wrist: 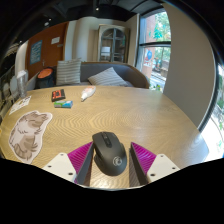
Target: Arrange mouse
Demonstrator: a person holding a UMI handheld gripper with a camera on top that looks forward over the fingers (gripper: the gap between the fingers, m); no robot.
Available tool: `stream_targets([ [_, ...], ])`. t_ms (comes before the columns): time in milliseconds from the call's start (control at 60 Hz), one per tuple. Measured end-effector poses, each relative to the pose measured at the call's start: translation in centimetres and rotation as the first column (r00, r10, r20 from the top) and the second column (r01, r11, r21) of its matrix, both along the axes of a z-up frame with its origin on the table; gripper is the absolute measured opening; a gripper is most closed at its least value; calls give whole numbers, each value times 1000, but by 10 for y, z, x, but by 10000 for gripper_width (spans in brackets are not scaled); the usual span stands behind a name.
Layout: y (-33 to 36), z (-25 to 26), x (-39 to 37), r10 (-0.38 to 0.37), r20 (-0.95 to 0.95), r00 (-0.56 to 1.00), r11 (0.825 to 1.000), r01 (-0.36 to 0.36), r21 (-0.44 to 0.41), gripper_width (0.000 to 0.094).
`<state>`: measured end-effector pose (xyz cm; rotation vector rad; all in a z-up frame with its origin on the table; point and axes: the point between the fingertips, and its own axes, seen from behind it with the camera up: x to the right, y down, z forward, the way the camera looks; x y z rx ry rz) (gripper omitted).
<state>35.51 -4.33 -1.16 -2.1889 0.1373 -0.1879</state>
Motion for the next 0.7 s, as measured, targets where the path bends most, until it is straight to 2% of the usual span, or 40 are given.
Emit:
stream_targets([
  [50,14,0,14,-32,0,1000,1000,32,1,725],
  [67,14,-4,15,-44,-10,999,999,44,-24,720],
  [133,29,-3,23,-88,-79,993,996,87,-11,586],
  [200,37,-5,29,-102,-69,992,995,101,-17,523],
  [283,36,-2,46,-162,-17,987,987,162,-15,443],
  [383,41,9,38,-173,-24,985,985,174,9,382],
  [467,51,43,4,-153,-86,984,983,161,93,378],
  [533,54,84,-35,-105,-78,991,982,116,151,376],
  [617,59,115,-108,-46,-64,997,981,57,184,377],
  [700,68,126,-182,37,-47,998,984,-28,176,376],
])
